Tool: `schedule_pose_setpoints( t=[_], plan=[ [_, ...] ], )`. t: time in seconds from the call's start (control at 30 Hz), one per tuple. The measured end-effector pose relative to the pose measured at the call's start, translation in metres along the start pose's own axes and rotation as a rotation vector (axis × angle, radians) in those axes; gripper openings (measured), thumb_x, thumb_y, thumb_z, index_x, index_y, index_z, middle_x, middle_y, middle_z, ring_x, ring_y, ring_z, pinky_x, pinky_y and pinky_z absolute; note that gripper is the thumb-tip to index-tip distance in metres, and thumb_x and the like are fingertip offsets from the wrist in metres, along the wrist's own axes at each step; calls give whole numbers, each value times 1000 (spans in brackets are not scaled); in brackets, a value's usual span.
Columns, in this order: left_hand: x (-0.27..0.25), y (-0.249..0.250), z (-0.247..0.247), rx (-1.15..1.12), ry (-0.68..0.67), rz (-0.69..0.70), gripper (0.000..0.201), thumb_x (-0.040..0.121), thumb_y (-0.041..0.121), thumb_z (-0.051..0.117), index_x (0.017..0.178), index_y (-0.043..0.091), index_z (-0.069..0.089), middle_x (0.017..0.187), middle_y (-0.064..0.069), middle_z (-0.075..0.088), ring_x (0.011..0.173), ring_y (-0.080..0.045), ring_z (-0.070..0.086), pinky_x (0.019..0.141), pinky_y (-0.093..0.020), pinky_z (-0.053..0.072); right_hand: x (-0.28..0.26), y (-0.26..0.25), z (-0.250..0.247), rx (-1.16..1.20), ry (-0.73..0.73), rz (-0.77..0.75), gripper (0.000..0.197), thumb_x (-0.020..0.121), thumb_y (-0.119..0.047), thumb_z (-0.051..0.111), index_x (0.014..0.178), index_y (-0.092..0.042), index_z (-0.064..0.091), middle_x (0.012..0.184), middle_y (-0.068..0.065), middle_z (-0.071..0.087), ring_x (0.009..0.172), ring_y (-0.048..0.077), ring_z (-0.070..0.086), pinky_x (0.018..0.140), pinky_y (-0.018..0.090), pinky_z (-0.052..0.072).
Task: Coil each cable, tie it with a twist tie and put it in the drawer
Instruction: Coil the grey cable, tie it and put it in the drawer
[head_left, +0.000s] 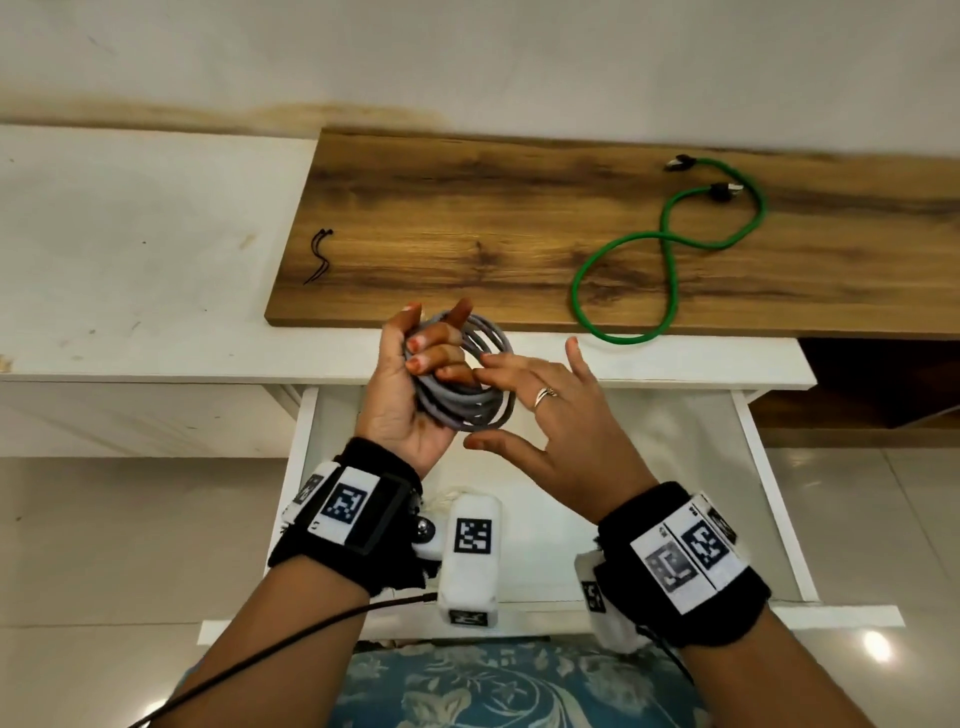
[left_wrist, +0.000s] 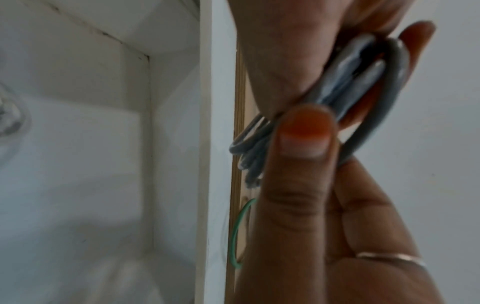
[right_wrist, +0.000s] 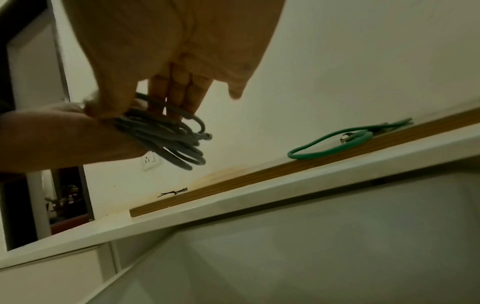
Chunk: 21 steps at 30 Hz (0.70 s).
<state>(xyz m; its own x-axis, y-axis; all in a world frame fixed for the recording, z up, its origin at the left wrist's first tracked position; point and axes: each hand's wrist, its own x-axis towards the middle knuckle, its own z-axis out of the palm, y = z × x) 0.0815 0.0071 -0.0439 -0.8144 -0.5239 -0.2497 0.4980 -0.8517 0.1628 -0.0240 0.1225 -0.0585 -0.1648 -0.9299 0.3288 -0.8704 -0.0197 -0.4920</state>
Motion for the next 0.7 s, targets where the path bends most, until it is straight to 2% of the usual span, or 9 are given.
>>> schedule_pose_setpoints(
  t=[0.07, 0.17, 0.23, 0.33, 0.4, 0.47, 0.53, 0.6, 0.7],
  plan=[
    [0, 1, -2, -40, -5, -12, 40, 96, 36, 42, 105, 0, 58, 48, 6, 48, 37, -2, 48, 45, -12, 43, 2, -4, 3, -79, 18, 11, 51, 85, -56, 48, 118, -18, 59, 121, -2, 63, 127, 13, 44, 115, 47, 8],
    [-1, -1, -4, -67, 48, -5, 35, 92, 34, 48, 101, 2, 58, 48, 7, 49, 37, -2, 47, 45, -12, 44, 3, -11, 6, -158, 19, 29, 52, 87, -57, 43, 107, -13, 62, 112, 4, 66, 121, 21, 53, 114, 48, 9],
    [-2, -5, -4, -106, 79, -6, 31, 93, 35, 48, 96, 6, 58, 48, 7, 50, 39, -2, 48, 47, -12, 45, 1, -15, 8, -200, -8, 40, 53, 89, -57, 39, 107, -11, 59, 111, 5, 63, 117, 23, 54, 115, 50, 11],
    [-2, -11, -4, -43, 113, 44, 25, 91, 35, 50, 77, 15, 55, 49, 8, 51, 45, -2, 52, 54, -15, 50, -1, -16, 10, -211, -63, 99, 59, 91, -61, 28, 109, -11, 53, 112, 6, 60, 115, 24, 53, 114, 56, 15],
    [-2, -14, -1, 31, 111, 64, 32, 90, 36, 50, 64, 18, 53, 54, 8, 52, 54, -5, 55, 61, -18, 53, 0, -15, 11, -218, -62, 117, 62, 94, -58, 18, 109, -9, 53, 109, 7, 60, 108, 26, 56, 112, 58, 19],
    [-2, -13, 0, 59, 132, 77, 33, 93, 36, 49, 65, 19, 53, 60, 8, 53, 63, -6, 52, 67, -20, 52, 1, -13, 12, -194, -30, 131, 64, 97, -52, 10, 106, -7, 55, 100, 7, 62, 97, 26, 58, 110, 58, 23],
    [-2, -11, -1, 39, 140, 74, 33, 94, 34, 48, 66, 18, 54, 63, 7, 53, 65, -7, 52, 71, -21, 52, 2, -13, 13, -174, -20, 157, 66, 97, -49, 5, 103, -7, 55, 94, 7, 61, 90, 26, 57, 109, 58, 27],
    [-1, -10, -2, 39, 148, 63, 35, 95, 33, 49, 65, 17, 55, 64, 6, 54, 63, -8, 54, 74, -22, 52, 2, -14, 13, -147, -50, 191, 65, 97, -50, 5, 100, -8, 54, 93, 6, 59, 88, 26, 56, 107, 59, 29],
    [-2, -10, -2, 86, 146, 43, 39, 94, 35, 50, 63, 16, 62, 66, 4, 59, 65, -11, 60, 81, -25, 49, 3, -13, 11, -74, -65, 247, 51, 96, -45, 16, 96, -10, 53, 90, 0, 54, 88, 23, 53, 105, 58, 29]
  ],
)
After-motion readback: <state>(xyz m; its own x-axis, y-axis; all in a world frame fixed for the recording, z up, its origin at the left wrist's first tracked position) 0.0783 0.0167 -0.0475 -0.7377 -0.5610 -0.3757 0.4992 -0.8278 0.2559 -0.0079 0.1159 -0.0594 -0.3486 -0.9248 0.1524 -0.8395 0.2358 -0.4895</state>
